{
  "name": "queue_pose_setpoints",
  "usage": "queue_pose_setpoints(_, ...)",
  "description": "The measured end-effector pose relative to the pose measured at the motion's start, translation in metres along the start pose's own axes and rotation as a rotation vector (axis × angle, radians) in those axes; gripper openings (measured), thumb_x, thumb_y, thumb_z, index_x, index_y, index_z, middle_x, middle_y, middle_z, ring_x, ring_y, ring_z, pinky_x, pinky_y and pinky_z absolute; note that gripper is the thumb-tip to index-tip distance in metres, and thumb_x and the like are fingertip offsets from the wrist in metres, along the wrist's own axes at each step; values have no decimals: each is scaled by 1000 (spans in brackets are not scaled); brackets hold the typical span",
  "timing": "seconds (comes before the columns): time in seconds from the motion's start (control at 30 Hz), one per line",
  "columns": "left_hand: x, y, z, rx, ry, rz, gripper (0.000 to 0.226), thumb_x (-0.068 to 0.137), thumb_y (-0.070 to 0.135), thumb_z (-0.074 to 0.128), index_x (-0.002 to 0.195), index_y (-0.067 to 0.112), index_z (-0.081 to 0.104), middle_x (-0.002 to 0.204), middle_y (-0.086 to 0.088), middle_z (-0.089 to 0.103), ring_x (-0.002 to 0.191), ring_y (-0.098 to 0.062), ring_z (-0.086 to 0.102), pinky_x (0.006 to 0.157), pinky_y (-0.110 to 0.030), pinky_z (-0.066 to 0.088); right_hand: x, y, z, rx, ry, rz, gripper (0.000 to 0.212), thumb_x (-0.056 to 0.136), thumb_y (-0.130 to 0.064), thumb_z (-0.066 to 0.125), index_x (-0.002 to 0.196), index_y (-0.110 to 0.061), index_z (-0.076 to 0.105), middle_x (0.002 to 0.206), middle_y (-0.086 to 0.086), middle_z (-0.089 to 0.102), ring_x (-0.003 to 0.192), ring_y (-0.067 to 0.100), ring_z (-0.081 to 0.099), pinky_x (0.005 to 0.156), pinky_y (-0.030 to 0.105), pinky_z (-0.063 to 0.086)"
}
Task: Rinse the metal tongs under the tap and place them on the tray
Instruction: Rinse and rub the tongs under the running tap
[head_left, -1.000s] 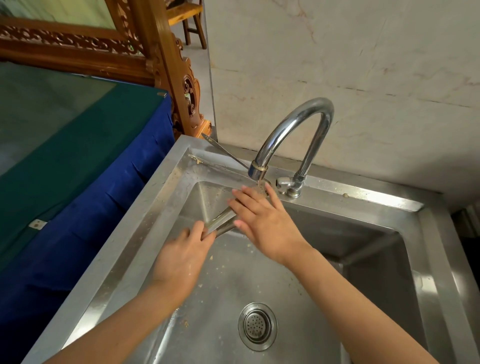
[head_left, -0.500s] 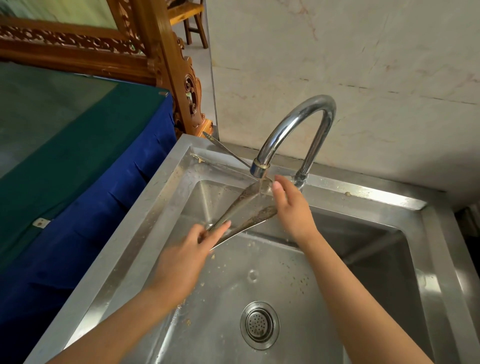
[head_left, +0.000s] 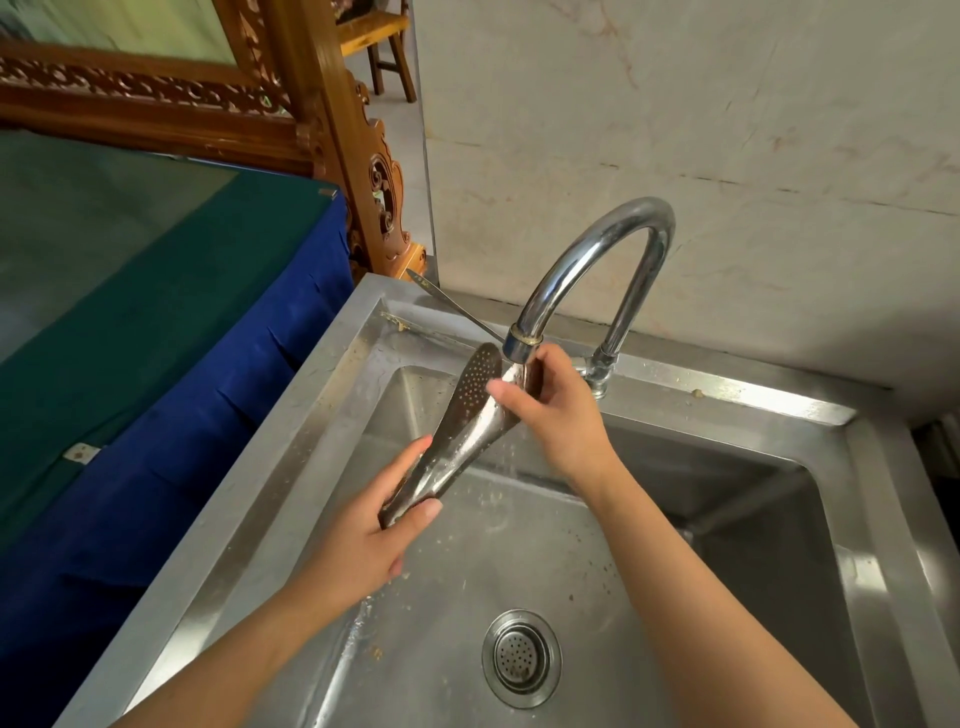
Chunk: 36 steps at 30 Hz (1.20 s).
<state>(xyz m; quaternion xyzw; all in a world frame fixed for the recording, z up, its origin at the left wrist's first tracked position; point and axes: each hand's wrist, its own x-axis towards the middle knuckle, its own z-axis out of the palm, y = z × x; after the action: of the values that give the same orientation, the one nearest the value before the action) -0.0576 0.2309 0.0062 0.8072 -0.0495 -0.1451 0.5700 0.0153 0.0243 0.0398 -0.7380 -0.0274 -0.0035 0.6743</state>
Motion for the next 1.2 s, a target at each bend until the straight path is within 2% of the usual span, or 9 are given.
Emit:
queue_pose_setpoints(0.07,-2,5,4,-125,-10,-45,54,77,45,58,121,67,37,74,8,66,39,-5,40,34,-20,37,5,-6,9,128,63,13,11,86,-13,62,82,-20,56,59,-13,47,55,5,42,52,16,40)
queue_pose_setpoints(0.2,-4,13,11,-211,-25,-62,50,76,46,56,120,66,40,80,5,63,39,-7,36,32,-20,32,9,-10,22,206,131,76,16,95,-27,49,81,-24,56,74,9,49,64,19,42,53,24,38)
queue_pose_setpoints(0.27,-5,16,11,-224,-14,-73,51,77,44,55,120,66,39,80,4,62,40,-7,38,33,-21,33,6,-4,21,154,3,47,9,91,-30,55,99,-29,55,83,-2,56,73,12,52,64,25,47)
queue_pose_setpoints(0.37,-6,17,10,-202,40,-79,53,80,39,57,119,68,36,76,7,64,39,-6,41,33,-20,36,2,7,16,184,-160,54,41,81,-20,69,113,-30,47,102,-2,61,86,7,63,70,22,55)
queue_pose_setpoints(0.5,-5,16,19,-103,102,10,59,88,19,58,123,61,36,61,18,64,37,-4,42,37,-18,38,0,0,18,202,58,51,10,90,-23,58,83,-20,51,58,-4,63,42,11,57,37,20,46)
queue_pose_setpoints(0.57,-5,15,26,-88,120,36,59,88,17,59,124,59,37,57,13,62,38,-4,41,38,-19,39,2,0,19,194,186,84,30,96,-33,44,70,-19,49,45,-5,54,33,9,46,33,18,39)
queue_pose_setpoints(0.67,-4,15,31,-95,134,46,60,87,21,60,123,63,37,62,-1,59,40,-8,42,39,-22,41,3,-1,18,257,210,92,45,99,-39,32,65,-15,51,46,-3,51,36,8,44,36,19,38)
queue_pose_setpoints(0.83,6,21,28,-107,180,81,62,88,21,59,122,66,33,67,15,64,40,-5,45,36,-19,39,-6,6,21,359,-107,55,18,86,-13,63,76,-25,53,57,-10,58,55,5,59,56,21,52)
queue_pose_setpoints(1.2,10,30,37,-57,189,147,60,86,24,60,128,59,33,59,11,55,43,-6,44,40,-22,44,-11,1,21,184,134,77,59,97,-45,30,46,-17,42,35,-5,41,36,6,37,44,11,37)
